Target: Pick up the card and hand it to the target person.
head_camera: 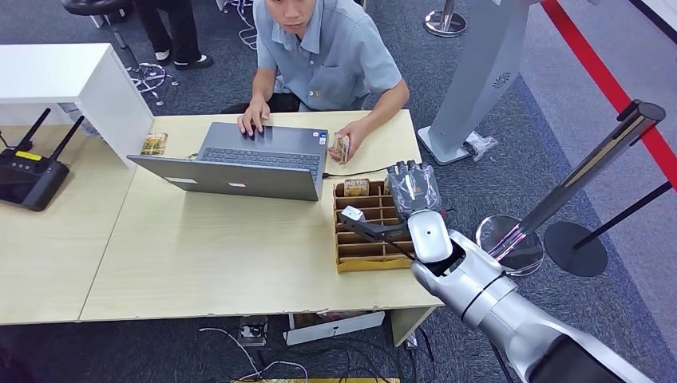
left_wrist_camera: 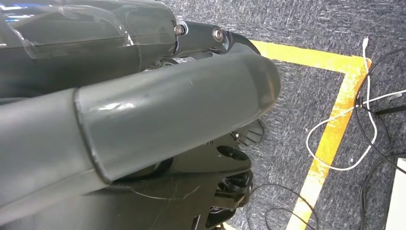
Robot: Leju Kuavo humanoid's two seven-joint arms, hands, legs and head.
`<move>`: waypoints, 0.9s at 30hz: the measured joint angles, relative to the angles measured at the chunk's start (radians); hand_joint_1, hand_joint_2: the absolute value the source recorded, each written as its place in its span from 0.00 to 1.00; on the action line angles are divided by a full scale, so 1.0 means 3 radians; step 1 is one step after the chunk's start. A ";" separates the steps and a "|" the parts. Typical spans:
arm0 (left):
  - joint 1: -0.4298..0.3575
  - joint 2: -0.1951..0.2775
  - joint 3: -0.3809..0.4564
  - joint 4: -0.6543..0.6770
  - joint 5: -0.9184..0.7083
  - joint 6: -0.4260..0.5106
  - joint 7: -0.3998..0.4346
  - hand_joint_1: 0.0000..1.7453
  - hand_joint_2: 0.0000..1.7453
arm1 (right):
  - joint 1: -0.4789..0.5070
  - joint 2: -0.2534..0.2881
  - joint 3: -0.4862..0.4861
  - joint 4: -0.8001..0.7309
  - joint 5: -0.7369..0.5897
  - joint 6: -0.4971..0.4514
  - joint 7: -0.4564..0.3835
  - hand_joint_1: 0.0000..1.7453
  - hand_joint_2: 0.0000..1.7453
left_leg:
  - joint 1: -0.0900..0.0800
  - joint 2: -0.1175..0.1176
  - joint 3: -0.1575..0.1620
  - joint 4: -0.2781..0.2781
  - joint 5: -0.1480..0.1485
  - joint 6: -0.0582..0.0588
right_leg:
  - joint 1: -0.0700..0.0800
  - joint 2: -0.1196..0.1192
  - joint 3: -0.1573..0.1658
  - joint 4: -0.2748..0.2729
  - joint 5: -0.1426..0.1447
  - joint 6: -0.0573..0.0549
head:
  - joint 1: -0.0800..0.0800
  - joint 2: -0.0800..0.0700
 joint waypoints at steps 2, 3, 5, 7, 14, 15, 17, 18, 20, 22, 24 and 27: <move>0.0000 0.0000 0.0000 0.0000 -0.0002 0.0000 -0.0003 0.00 0.00 | 0.0000 0.0000 0.0000 0.0009 -0.0002 -0.0012 -0.0008 0.56 1.00 | 0.0000 0.0000 0.0000 0.0000 0.0000 0.0000 | 0.0000 0.0000 0.0000 0.0000 0.0000 0.0000 | 0.0000 0.0000; 0.0000 0.0000 0.0000 0.0000 -0.0003 0.0000 -0.0003 0.00 0.00 | 0.0000 0.0000 0.0000 0.0014 -0.0002 -0.0020 -0.0012 0.56 1.00 | 0.0000 0.0000 0.0000 0.0000 0.0000 0.0000 | 0.0000 0.0000 0.0000 0.0000 0.0000 0.0000 | 0.0000 0.0000; 0.0000 0.0000 0.0000 0.0000 -0.0006 0.0000 -0.0003 0.00 0.00 | -0.0001 0.0001 0.0000 0.0031 -0.0003 -0.0044 -0.0022 0.56 1.00 | 0.0000 0.0000 0.0000 0.0000 0.0000 0.0000 | 0.0000 0.0000 0.0001 0.0000 0.0000 0.0000 | 0.0000 0.0000; 0.0000 0.0000 0.0000 0.0000 -0.0010 0.0000 -0.0003 0.00 0.00 | -0.0003 0.0003 0.0000 0.0051 -0.0004 -0.0073 -0.0027 0.56 1.00 | 0.0000 0.0000 0.0000 0.0000 0.0000 0.0000 | 0.0000 0.0000 0.0001 0.0000 0.0000 0.0000 | 0.0000 0.0000; 0.0000 0.0000 0.0000 0.0000 -0.0019 0.0000 -0.0003 0.00 0.00 | -0.0020 0.0009 0.0000 0.0100 -0.0004 -0.0107 -0.0029 0.54 1.00 | 0.0000 0.0000 0.0000 0.0000 0.0000 0.0000 | 0.0000 0.0000 0.0002 0.0000 0.0000 0.0000 | 0.0000 0.0000; 0.0000 0.0000 0.0000 0.0000 -0.0021 0.0000 -0.0003 0.00 0.00 | -0.0023 0.0010 0.0000 0.0107 -0.0004 -0.0108 -0.0030 0.53 1.00 | 0.0000 0.0000 0.0000 0.0000 0.0000 0.0000 | 0.0000 0.0000 0.0002 0.0000 0.0000 0.0000 | 0.0000 0.0000; 0.0000 0.0000 0.0000 0.0000 -0.0024 0.0000 -0.0003 0.00 0.00 | -0.0027 0.0010 0.0000 0.0120 -0.0007 -0.0109 -0.0030 0.53 1.00 | 0.0000 0.0000 0.0000 0.0000 0.0000 0.0000 | 0.0000 0.0000 0.0002 0.0000 0.0000 0.0000 | 0.0000 0.0000; 0.0000 0.0000 0.0000 0.0000 -0.0026 0.0000 -0.0003 0.00 0.00 | -0.0028 0.0010 0.0000 0.0126 -0.0009 -0.0109 -0.0030 0.52 1.00 | 0.0000 0.0000 0.0000 0.0000 0.0000 0.0000 | 0.0000 0.0000 0.0002 0.0000 0.0000 0.0000 | 0.0000 0.0000; 0.0000 0.0000 0.0000 0.0000 -0.0032 0.0000 -0.0003 0.00 0.00 | -0.0030 0.0010 0.0000 0.0141 -0.0013 -0.0110 -0.0031 0.52 1.00 | 0.0000 0.0000 0.0000 0.0000 0.0000 0.0000 | 0.0000 0.0000 0.0002 0.0000 0.0000 0.0001 | 0.0000 0.0000; 0.0000 0.0000 0.0000 0.0000 -0.0035 0.0001 -0.0003 0.00 0.00 | -0.0033 0.0015 0.0000 0.0157 -0.0013 -0.0113 -0.0033 0.52 1.00 | 0.0000 0.0000 0.0000 0.0000 0.0000 0.0000 | 0.0000 0.0000 0.0002 0.0000 0.0000 0.0001 | 0.0000 0.0000; 0.0000 0.0000 0.0000 0.0000 -0.0036 0.0001 -0.0003 0.00 0.00 | -0.0038 0.0022 0.0000 0.0172 -0.0013 -0.0116 -0.0035 0.53 1.00 | 0.0000 0.0000 0.0000 0.0000 0.0000 0.0000 | 0.0000 0.0000 0.0002 0.0000 0.0000 0.0001 | 0.0000 0.0000; 0.0000 0.0000 0.0000 0.0000 -0.0036 0.0001 -0.0003 0.00 0.00 | -0.0046 0.0029 0.0000 0.0193 -0.0010 -0.0118 -0.0037 0.55 1.00 | 0.0000 0.0000 0.0000 0.0000 0.0000 0.0000 | 0.0000 -0.0001 0.0002 0.0000 0.0000 0.0000 | 0.0000 0.0000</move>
